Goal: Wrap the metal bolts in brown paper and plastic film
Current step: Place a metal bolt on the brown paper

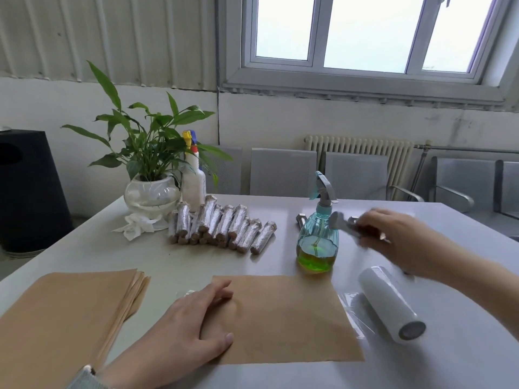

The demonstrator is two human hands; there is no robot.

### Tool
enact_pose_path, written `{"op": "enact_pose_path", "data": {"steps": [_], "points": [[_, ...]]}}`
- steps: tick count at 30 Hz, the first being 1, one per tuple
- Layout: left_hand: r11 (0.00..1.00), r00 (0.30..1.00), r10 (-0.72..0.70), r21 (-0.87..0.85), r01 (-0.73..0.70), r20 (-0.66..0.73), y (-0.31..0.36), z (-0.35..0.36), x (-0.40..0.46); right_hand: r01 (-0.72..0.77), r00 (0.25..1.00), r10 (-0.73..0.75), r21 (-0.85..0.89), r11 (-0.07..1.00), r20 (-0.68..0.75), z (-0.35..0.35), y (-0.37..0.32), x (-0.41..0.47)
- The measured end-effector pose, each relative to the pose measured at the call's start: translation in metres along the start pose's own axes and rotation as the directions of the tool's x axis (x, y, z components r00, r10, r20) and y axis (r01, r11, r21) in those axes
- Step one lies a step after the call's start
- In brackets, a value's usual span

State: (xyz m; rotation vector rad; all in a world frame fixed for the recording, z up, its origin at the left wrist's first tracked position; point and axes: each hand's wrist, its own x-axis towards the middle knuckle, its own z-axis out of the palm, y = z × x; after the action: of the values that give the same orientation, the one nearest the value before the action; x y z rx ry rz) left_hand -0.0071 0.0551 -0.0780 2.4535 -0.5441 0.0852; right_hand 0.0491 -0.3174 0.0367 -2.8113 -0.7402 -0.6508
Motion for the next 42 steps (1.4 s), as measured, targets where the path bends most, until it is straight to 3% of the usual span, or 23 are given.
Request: {"op": "enact_pose_path", "data": {"steps": [3,6,11,15,28,42], "points": [[1.0,1.0,-0.007,-0.02,0.007,-0.004,0.0,0.001,-0.001,0.13,0.962,-0.159,0.137,0.982,0.223,0.019,-0.062,0.0],[0.999,1.0,-0.021,-0.03,0.021,-0.016,-0.001,0.002,-0.001,0.219,0.924,-0.234,0.084,0.972,0.302,0.056,-0.105,-0.001],[0.998,1.0,-0.025,-0.057,0.024,-0.012,-0.003,0.004,-0.002,0.229,0.935,-0.204,-0.055,0.972,0.291,0.088,-0.119,-0.001],[0.997,0.999,-0.03,-0.07,0.03,-0.01,-0.004,0.004,-0.002,0.207,0.94,-0.18,-0.065,0.976,0.289,0.093,-0.114,-0.002],[0.997,0.999,-0.048,-0.065,0.047,-0.004,-0.001,0.001,-0.003,0.087,0.965,-0.135,0.21,0.974,0.225,0.108,-0.112,-0.008],[0.995,0.998,-0.065,-0.077,0.065,0.002,0.001,0.001,-0.004,0.112,0.981,-0.151,0.284,0.952,0.122,0.117,-0.119,-0.01]]}}
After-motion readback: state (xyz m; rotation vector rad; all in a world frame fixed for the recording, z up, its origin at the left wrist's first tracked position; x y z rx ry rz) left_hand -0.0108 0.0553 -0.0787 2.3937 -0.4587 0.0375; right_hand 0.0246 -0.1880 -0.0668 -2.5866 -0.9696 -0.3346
